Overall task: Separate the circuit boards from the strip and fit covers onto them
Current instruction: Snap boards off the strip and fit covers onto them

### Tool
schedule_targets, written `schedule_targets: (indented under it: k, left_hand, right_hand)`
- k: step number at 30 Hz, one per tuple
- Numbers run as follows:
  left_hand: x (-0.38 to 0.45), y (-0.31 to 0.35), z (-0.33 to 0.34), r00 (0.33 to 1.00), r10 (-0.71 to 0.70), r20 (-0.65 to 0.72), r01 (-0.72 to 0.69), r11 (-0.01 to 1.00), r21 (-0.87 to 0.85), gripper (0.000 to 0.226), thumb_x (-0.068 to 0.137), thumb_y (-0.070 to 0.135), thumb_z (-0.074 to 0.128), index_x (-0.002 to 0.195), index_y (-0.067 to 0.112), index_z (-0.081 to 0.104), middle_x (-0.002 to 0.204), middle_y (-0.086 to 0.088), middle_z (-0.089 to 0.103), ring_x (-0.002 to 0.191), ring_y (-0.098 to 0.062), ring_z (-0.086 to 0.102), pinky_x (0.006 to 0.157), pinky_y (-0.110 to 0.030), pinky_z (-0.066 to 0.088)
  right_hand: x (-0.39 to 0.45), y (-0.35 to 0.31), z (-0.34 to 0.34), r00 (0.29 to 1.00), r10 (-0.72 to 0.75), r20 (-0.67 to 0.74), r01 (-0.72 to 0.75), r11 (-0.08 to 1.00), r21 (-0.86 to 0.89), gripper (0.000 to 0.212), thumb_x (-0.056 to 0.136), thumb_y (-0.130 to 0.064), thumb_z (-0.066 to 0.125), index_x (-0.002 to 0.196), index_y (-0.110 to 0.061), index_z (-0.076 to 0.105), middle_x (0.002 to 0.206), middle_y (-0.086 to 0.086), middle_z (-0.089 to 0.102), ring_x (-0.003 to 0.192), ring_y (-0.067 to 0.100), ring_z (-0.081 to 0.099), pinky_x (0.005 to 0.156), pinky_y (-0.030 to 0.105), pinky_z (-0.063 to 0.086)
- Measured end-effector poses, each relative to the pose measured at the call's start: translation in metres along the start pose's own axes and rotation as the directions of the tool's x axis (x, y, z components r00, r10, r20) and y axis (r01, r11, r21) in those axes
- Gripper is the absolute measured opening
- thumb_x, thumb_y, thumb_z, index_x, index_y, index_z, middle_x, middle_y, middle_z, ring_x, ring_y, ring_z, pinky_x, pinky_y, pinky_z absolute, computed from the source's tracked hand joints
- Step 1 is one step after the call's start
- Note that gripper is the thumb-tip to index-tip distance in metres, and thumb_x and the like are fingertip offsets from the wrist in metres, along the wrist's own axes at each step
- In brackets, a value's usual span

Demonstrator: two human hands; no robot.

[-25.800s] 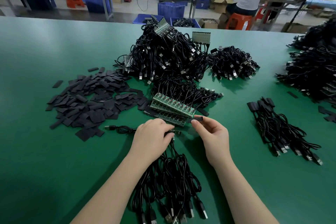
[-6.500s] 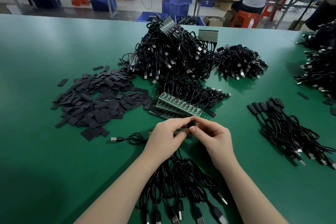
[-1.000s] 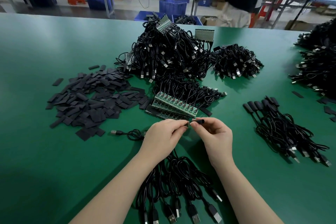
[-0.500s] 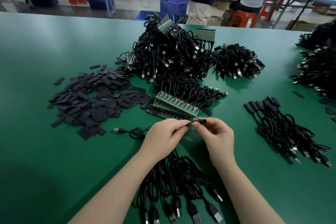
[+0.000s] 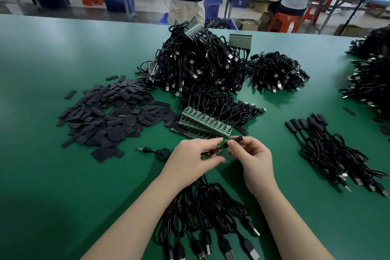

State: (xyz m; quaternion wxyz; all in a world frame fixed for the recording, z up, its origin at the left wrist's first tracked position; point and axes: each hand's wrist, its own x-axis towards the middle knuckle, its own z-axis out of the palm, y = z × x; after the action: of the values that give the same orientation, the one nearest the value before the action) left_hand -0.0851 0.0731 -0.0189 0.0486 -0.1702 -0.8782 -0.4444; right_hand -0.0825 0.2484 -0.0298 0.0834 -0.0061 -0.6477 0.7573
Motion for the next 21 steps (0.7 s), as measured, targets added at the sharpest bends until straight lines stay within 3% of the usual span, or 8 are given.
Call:
schedule_targets:
  k: [2,4,9,17,21]
  left_hand:
    - [0.0009,-0.0006,-0.0028,1.0,-0.008,0.017,0.009,0.999,-0.038,0.048,0.081,0.031,0.077,0.126,0.043,0.062,0.103,0.026,0.067,0.103,0.015,0.058,0.089,-0.003,0.042]
    - [-0.0002,-0.0005,-0.0035,0.999,-0.039,-0.029,0.036,0.995,-0.089,0.044,0.08,0.027,0.078,0.119,0.044,0.065,0.091,0.035,0.063,0.097,0.017,0.06,0.088,-0.004,0.044]
    - [-0.0033,0.0001,0.0012,0.982,-0.055,-0.183,0.042,0.997,-0.072,0.022,0.076,0.032,0.082,0.098,0.033,0.078,0.09,0.023,0.073,0.086,0.01,0.065,0.08,-0.018,0.053]
    - [-0.004,0.0014,0.0054,0.977,-0.079,-0.2,0.037,0.978,-0.204,0.022,0.077,0.023,0.082,0.097,0.031,0.078,0.089,0.024,0.072,0.084,0.008,0.066,0.076,-0.008,0.049]
    - [-0.0034,0.0008,0.0058,0.978,-0.091,-0.187,0.043,0.968,-0.246,0.023,0.076,0.023,0.083,0.093,0.036,0.076,0.088,0.026,0.072,0.083,0.007,0.067,0.075,-0.01,0.051]
  right_hand:
    - [0.0007,0.0002,-0.0002,1.0,0.014,0.0,-0.014,1.0,0.009,0.015,0.068,-0.028,0.087,0.079,-0.028,0.078,0.073,-0.006,0.072,0.067,0.006,0.065,0.071,0.021,0.055]
    - [0.0011,0.0004,0.0001,1.0,0.028,-0.001,-0.028,0.999,0.016,0.013,0.068,-0.025,0.084,0.079,-0.028,0.078,0.074,-0.004,0.073,0.066,0.006,0.065,0.07,0.021,0.056]
    - [0.0004,0.0002,0.0008,1.0,0.023,-0.016,-0.023,1.0,0.017,0.01,0.07,-0.024,0.08,0.08,-0.028,0.078,0.075,-0.002,0.074,0.065,0.007,0.065,0.07,0.021,0.055]
    - [-0.0018,-0.0018,0.0006,1.0,0.021,-0.021,-0.02,0.999,0.051,0.009,0.077,-0.018,0.079,0.08,-0.026,0.078,0.072,-0.002,0.072,0.06,0.007,0.064,0.067,0.018,0.054]
    - [-0.0032,-0.0055,0.002,1.0,0.027,0.004,-0.028,0.998,0.055,0.011,0.069,-0.027,0.078,0.08,-0.026,0.078,0.069,-0.002,0.071,0.061,0.008,0.066,0.066,0.018,0.054]
